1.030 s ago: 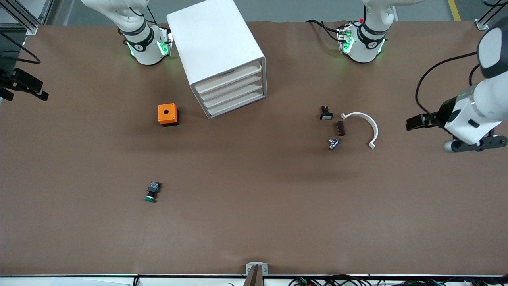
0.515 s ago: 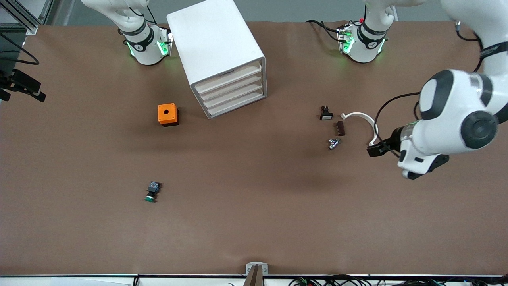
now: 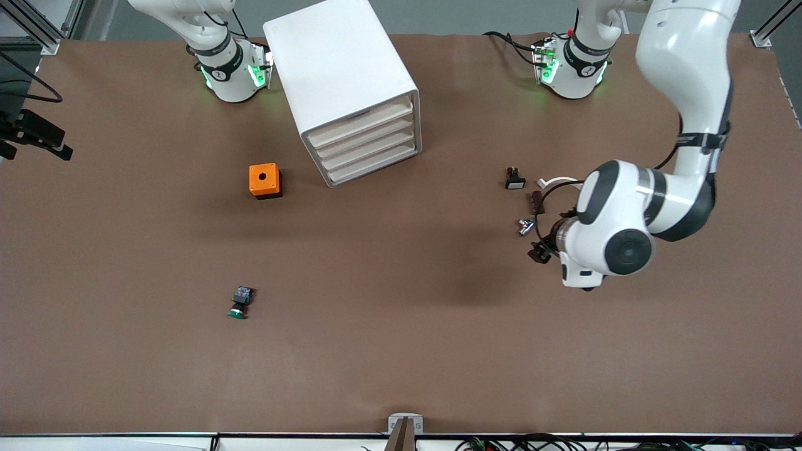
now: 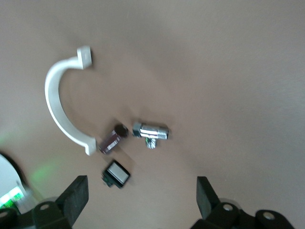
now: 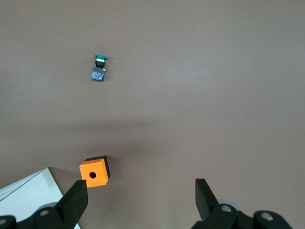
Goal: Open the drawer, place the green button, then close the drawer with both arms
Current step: 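Hook the left gripper onto the lowest drawer's front edge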
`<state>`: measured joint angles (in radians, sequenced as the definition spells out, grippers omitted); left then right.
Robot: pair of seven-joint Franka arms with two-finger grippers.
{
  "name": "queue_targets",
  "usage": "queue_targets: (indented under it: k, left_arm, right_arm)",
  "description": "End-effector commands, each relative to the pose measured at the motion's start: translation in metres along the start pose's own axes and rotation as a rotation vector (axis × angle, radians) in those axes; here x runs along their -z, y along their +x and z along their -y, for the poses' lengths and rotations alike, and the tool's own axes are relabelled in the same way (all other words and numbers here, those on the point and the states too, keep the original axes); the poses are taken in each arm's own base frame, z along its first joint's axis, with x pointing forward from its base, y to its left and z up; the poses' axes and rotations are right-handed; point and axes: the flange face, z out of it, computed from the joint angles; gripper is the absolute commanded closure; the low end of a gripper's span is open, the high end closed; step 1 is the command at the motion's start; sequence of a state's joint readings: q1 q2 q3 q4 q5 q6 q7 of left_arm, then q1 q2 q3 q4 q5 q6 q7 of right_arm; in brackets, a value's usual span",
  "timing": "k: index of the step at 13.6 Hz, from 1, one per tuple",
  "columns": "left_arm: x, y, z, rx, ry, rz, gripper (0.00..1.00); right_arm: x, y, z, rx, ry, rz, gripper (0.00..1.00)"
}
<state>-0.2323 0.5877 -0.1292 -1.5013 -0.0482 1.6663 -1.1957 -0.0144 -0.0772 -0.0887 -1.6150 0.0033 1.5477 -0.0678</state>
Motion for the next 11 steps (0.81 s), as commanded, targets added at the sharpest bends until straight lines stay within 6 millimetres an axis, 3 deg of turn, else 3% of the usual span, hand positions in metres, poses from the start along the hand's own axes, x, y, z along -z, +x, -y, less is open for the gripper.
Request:
queue_targets:
  k: [1, 4, 7, 10, 11]
  left_arm:
    - [-0.036, -0.031, -0.030, 0.183, 0.059, 0.006, 0.00]
    - [-0.070, -0.073, -0.054, 0.337, 0.109, 0.002, 0.00]
    - [-0.070, -0.125, -0.066, 0.494, 0.108, 0.085, 0.00]
    - [-0.086, -0.179, -0.078, 0.604, 0.156, 0.203, 0.00]
    - [-0.089, -0.188, -0.080, 0.653, 0.177, 0.252, 0.01]
  right_arm:
    - [0.002, -0.008, -0.002, 0.000, -0.011, 0.000, 0.00]
    - [-0.002, -0.009, -0.002, 0.000, -0.009, 0.009, 0.00]
    - [-0.003, -0.009, -0.002, 0.000, -0.009, 0.011, 0.00]
    - [-0.002, -0.009, -0.001, 0.000, -0.007, 0.009, 0.00]
    - [-0.003, -0.009, -0.001, 0.000, -0.007, 0.010, 0.00]
